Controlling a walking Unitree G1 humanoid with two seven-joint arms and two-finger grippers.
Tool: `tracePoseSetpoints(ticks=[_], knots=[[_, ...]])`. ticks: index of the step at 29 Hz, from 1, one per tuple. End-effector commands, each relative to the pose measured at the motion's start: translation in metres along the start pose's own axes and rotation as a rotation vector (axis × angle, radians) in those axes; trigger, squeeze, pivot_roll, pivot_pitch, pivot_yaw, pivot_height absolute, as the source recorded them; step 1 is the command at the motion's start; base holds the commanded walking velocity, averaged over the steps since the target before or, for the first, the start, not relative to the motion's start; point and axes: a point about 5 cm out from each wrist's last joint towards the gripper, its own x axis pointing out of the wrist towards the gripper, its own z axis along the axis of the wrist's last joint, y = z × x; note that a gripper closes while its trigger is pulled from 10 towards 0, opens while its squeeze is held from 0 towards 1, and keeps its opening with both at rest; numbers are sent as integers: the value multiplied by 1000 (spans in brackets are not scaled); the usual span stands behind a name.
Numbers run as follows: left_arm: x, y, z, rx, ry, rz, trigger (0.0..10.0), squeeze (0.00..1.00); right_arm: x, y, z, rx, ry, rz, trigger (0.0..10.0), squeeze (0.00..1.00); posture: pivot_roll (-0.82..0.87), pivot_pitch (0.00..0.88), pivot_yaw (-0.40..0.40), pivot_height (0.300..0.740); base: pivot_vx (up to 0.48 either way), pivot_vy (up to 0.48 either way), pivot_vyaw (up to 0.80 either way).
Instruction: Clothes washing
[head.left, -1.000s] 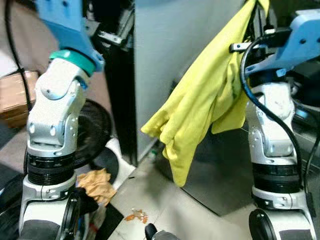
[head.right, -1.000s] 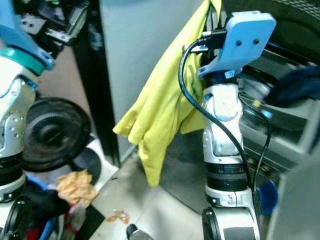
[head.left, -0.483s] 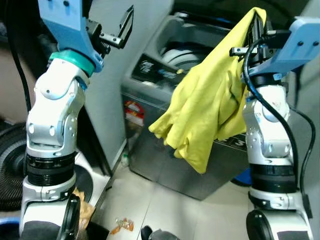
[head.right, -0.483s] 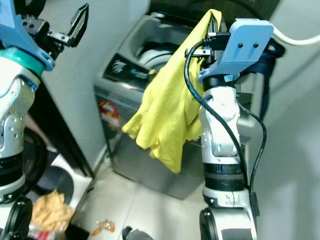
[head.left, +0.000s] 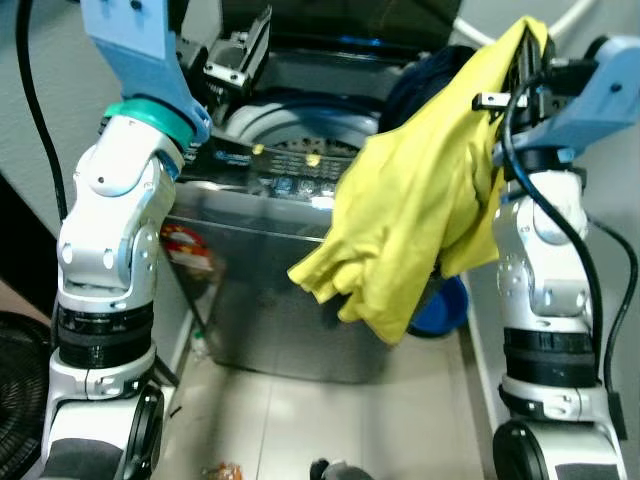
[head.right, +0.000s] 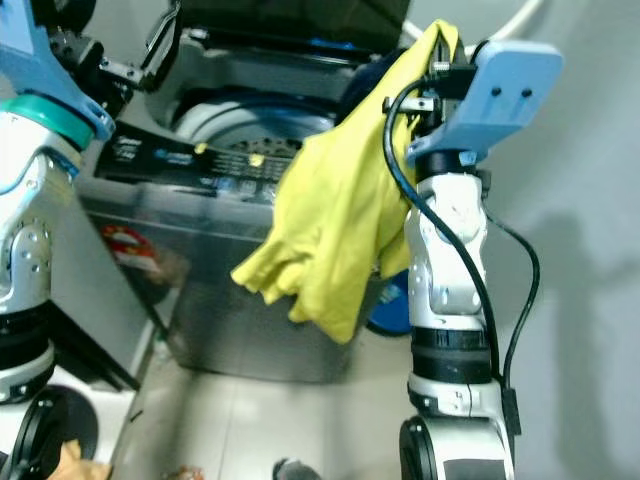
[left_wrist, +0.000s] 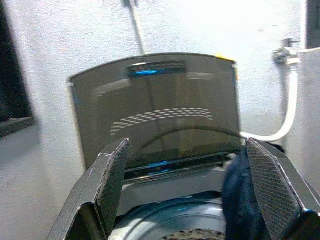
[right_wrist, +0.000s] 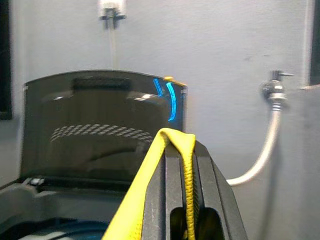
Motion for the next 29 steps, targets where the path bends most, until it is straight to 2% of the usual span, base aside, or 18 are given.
tracePoseSetpoints(ticks=[1,5,10,22,29], knots=[[-1,-2,1,17,-18,5,10000,0,6,-7,13,22,-69,-31,10000,39,27,65,1,740,0,0,-800],[0,-1,-1,45,-12,34,10000,0,7,-4,14,0,-78,9,10000,27,28,65,-1,740,326,0,-200],[1,-4,-2,41,-13,42,10000,0,-2,15,6,6,-40,110,10000,20,25,67,-2,740,461,0,0],[1,-7,-4,26,0,35,10000,0,-3,12,2,1,-20,105,10000,24,23,69,-2,740,445,0,0],[-2,-14,-6,16,5,-15,10000,0,-3,10,2,-6,-18,103,10000,24,23,67,-2,740,0,0,0]])
